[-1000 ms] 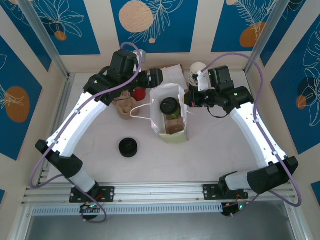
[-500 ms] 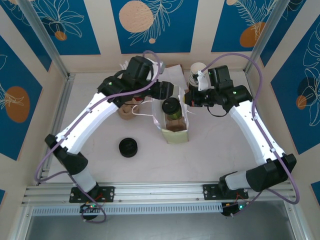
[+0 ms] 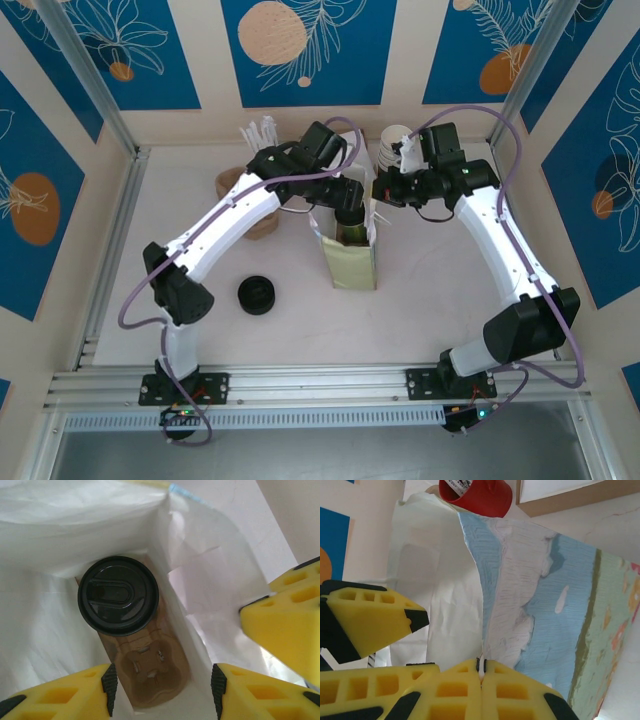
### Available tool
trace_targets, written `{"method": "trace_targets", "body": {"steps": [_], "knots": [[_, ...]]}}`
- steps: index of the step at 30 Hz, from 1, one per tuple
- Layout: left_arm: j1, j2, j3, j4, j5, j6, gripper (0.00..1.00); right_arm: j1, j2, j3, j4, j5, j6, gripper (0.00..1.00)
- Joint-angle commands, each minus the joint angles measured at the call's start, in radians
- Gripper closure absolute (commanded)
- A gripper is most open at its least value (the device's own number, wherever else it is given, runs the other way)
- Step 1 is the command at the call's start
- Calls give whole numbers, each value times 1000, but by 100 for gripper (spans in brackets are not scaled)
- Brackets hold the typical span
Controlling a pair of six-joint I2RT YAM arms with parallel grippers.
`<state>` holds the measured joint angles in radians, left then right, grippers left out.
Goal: Pack the takeout coffee
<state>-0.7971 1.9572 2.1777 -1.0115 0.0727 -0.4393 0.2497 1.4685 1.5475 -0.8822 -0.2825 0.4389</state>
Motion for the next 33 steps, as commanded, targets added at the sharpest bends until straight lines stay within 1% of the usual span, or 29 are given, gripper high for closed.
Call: {"method": "trace_targets", "body": {"steps": [1,7,15,23,27,33], "knots": [[-8,34,70,-55,-21,-25,48,-21,-14,1,-25,-36,28,100],[-7,95,129,-89,-16,-45,51,-60,-28,-40,-34,-43,63,100],[-22,178,235,-143,-13,-32,52,-91,-40,-78,-55,-59,109,100],[-41,231,296,-185,-32,-18,54,-130,-73,-98,-59,-70,144,93],[-55,250,296,-169,-52,6,54,-138,-77,-89,-68,-72,148,89],[-76,276,290,-125,-95,36,51,-142,-77,-87,-80,-86,156,86]]}}
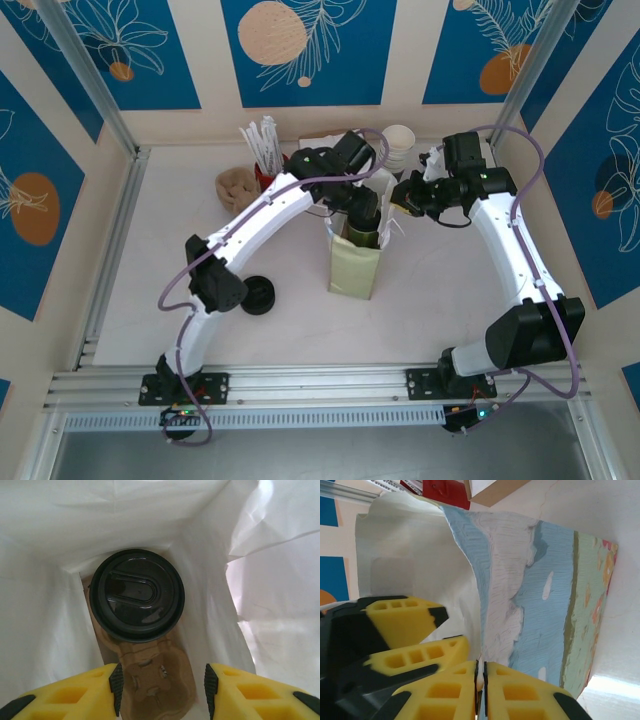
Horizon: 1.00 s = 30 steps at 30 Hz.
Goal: Pack the takeout coffee
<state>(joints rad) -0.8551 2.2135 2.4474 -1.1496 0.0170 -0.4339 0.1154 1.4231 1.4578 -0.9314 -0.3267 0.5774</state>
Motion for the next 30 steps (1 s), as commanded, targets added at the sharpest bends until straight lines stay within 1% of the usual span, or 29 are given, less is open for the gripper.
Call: {"method": "trace_targets", "body": {"steps": [1,3,9,15,21,23,25,30], "knots": [[-24,23,18,26,-56,39,51,-9,-31,2,-29,-45,18,85],[-35,27,4,53,-86,45,49,-10,-29,2,-31,-49,16,83],[-44,55,-5,85,-121,35,50,-11,-18,0,-35,-65,7,77],[-44,64,-38,111,-131,23,53,-13,-15,-2,-46,-45,5,76],[-43,55,-32,118,-127,21,54,-12,-15,4,-59,-37,3,81],[-42,45,-2,95,-136,19,53,-11,-18,5,-64,-30,4,82],[-41,30,14,85,-140,10,49,-11,-20,5,-64,-28,6,83],[-41,-14,25,98,-133,-39,48,-11,-22,1,-59,-35,19,87]]}}
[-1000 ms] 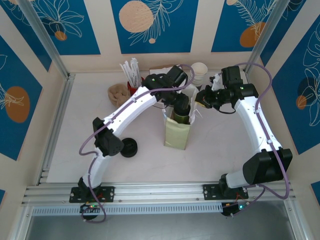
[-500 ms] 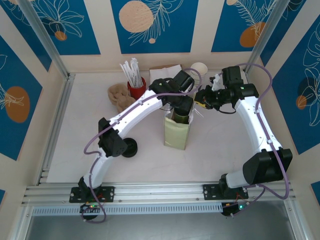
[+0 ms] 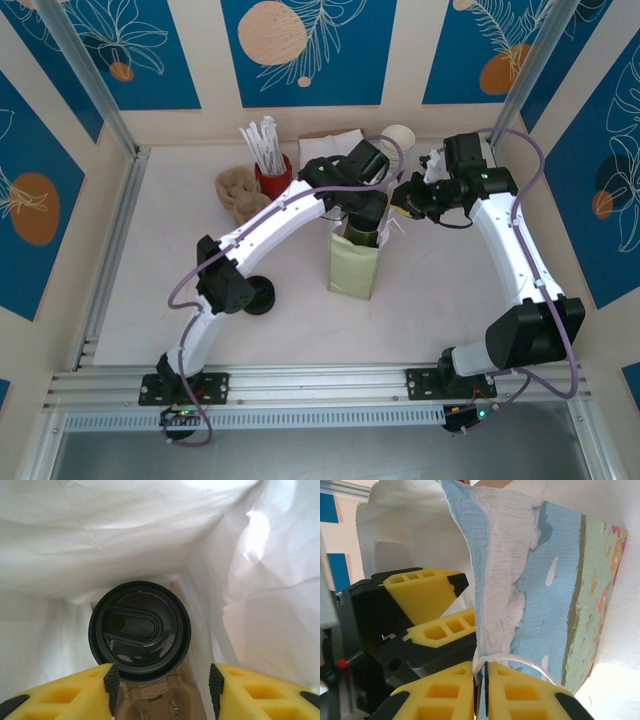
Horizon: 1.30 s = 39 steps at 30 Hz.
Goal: Pack the takeout coffee
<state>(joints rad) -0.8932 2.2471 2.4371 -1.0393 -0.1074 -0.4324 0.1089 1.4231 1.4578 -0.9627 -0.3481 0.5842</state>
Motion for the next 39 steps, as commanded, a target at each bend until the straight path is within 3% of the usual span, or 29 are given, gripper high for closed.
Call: {"method": "trace_targets", "body": {"steps": [1,15,23,30,39], "knots": [[-4,-52,39,-8,1,-55,48,-5,-23,-1,-25,-15,16,87],[-32,-25,106,-56,-33,-163,46,-8,-63,-58,7,-41,83,90],[-37,26,53,-16,-32,-134,56,-12,-82,-75,11,-35,91,90],[-36,-9,-60,49,-66,-100,57,-21,-80,-47,-41,12,56,94],[-34,32,-79,95,-63,-68,59,-26,-48,18,-108,39,-6,95]]}}
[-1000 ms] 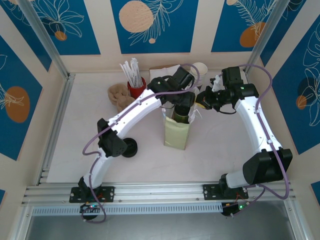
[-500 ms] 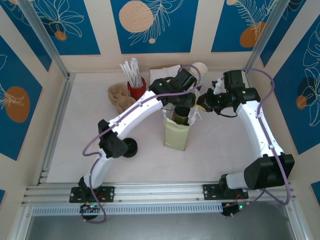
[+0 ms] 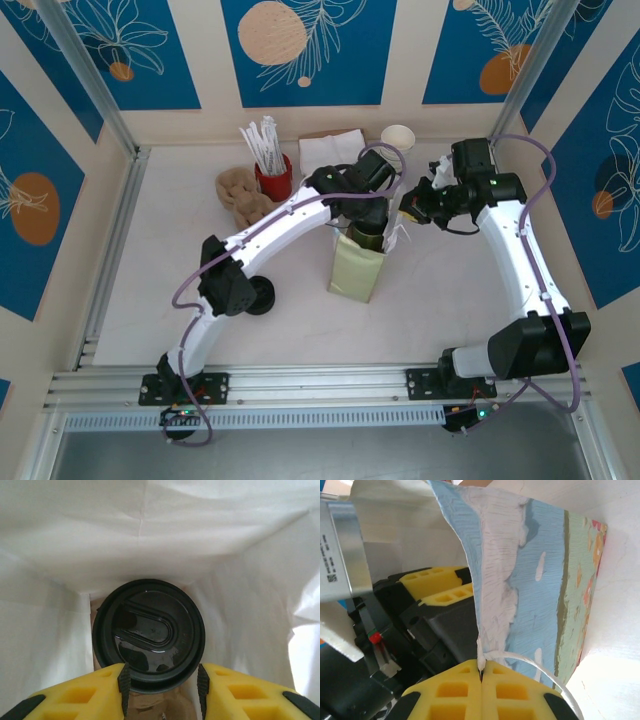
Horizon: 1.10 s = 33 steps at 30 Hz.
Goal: Pack the takeout coffee
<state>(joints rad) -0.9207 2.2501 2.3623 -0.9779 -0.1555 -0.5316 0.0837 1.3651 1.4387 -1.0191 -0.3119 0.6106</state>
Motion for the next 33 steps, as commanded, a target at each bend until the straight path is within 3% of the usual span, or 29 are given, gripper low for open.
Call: {"method": "trace_targets", "body": {"steps": [1,33], "knots": [[-6,38,-2,37,-13,33,59,-1,12,40,-53,0,-32,95],[5,110,-59,91,-34,66,69,21,32,65,-86,-23,-41,96]]}}
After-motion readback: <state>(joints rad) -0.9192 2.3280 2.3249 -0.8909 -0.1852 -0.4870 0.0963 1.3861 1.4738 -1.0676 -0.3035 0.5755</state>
